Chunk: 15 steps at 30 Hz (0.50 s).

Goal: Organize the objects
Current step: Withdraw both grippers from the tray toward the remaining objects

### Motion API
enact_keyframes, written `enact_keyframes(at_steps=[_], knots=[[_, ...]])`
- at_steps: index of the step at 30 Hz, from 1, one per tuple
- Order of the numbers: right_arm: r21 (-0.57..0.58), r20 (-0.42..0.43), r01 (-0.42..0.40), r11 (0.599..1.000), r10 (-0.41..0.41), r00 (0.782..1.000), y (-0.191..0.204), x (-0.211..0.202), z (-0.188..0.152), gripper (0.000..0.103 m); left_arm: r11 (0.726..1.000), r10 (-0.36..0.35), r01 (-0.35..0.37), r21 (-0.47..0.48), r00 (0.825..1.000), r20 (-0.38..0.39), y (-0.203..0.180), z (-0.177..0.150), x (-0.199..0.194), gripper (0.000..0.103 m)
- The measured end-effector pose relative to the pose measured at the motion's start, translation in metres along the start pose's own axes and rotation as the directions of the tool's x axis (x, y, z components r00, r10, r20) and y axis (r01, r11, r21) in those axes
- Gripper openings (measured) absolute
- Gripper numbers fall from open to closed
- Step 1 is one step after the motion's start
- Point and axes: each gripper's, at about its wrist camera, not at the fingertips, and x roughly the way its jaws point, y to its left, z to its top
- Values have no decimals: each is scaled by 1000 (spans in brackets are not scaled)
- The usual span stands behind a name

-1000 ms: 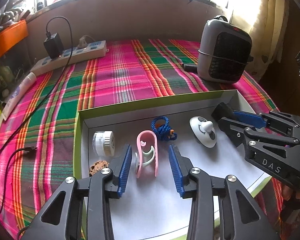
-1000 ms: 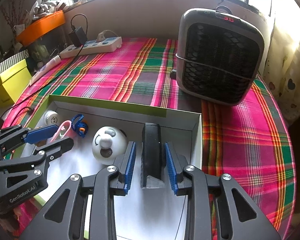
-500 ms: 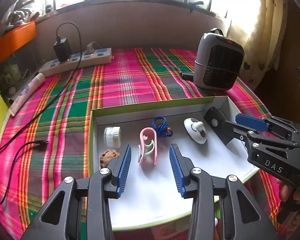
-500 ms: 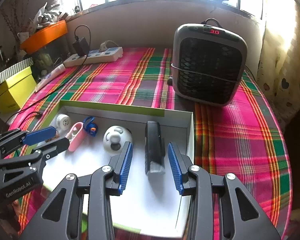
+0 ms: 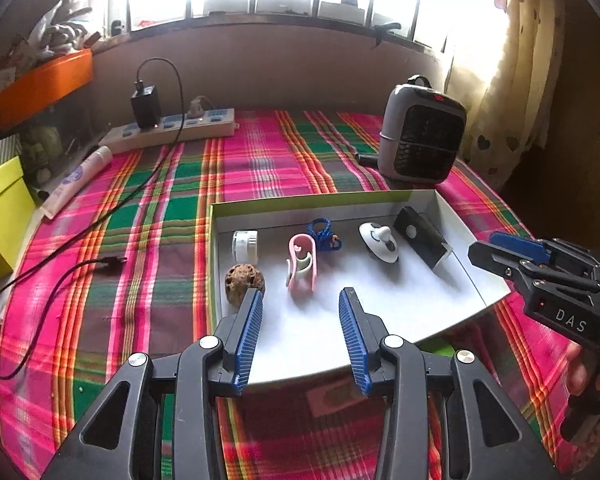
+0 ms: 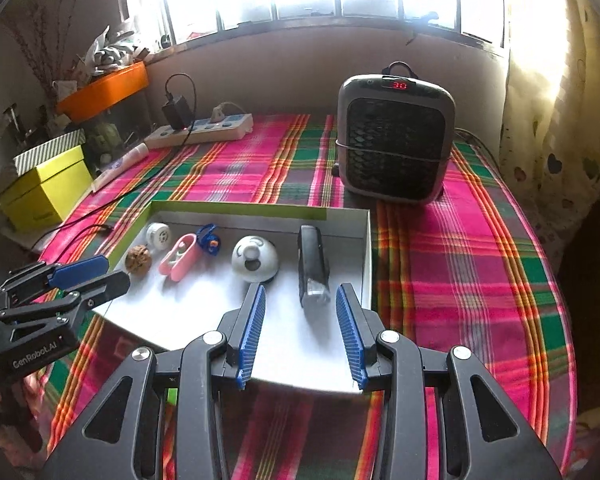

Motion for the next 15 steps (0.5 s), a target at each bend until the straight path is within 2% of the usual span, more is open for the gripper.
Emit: enact_keyframes(at_steps=[5, 15], knots=[[-9, 16, -4, 1000, 4, 1000, 1, -12, -11, 38, 1000, -10, 10, -8, 1000, 23, 4, -10, -15, 38], [-2, 7, -28, 1000, 28, 1000, 7, -25, -42, 38, 999, -41, 41, 21, 999, -2, 3, -43, -28, 38]])
